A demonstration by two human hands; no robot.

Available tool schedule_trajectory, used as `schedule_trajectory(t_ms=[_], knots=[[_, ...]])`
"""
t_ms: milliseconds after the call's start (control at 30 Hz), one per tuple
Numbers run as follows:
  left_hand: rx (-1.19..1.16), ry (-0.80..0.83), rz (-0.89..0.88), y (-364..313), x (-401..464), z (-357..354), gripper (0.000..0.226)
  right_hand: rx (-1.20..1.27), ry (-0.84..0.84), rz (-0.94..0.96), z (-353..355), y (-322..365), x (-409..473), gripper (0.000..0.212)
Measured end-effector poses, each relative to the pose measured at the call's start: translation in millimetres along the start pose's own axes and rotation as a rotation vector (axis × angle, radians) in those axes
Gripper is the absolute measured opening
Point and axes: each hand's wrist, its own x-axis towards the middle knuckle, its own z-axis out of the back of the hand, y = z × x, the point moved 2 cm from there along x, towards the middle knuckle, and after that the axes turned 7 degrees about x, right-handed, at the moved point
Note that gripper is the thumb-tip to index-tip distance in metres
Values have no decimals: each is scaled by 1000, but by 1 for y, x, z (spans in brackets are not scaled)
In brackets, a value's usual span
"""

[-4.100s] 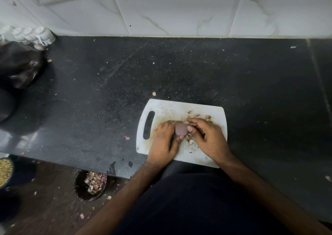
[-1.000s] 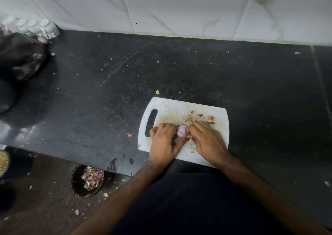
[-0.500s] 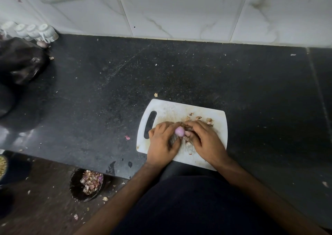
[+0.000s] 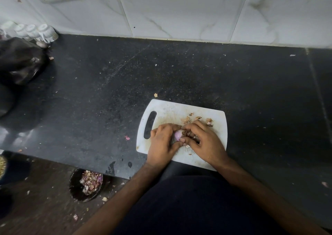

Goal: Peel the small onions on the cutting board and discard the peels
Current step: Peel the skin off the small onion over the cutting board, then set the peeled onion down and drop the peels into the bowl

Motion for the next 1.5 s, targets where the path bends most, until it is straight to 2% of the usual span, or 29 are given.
schedule_trajectory(t_ms=[133,233,400,600,700,767,933,1000,1067,1167,1233,1267,1333,1500], knots=[[-23,-22,-22,-1,0,0,32,46,-19,8,1,0,2,7],[-40,-33,-29,-3,-1,2,31,12,-18,17,0,2,2,1],[-32,-39,-33,-5,0,2,30,34,-70,-56,-2,3,4,8],[14,-37,-71,-3,-2,-1,25,-157,20,-32,-9,2,1,17],[13,-38,-82,-3,-3,-1,28,-195,86,11,-9,2,1,14],[25,-27,-92,-4,-3,-2,29,-218,124,38,-9,2,0,4],[5,-34,-62,-4,-2,-1,26,-272,73,164,-8,12,-2,8],[-4,-41,-43,-6,1,2,26,-276,111,238,-11,18,-8,11],[-8,-35,-48,-8,4,4,28,-222,95,159,-10,16,-8,14],[-78,-27,-13,-3,3,6,29,-63,-106,-64,0,2,-1,18],[-210,-73,66,3,3,7,35,-49,-191,-97,4,-2,0,11],[-296,-109,111,5,3,9,38,-63,-191,-93,3,-2,0,5],[-388,-157,165,4,4,14,41,-110,-147,-73,-1,-3,-1,17],[-261,-142,163,11,22,30,41,-188,-108,-58,-5,-5,0,18]])
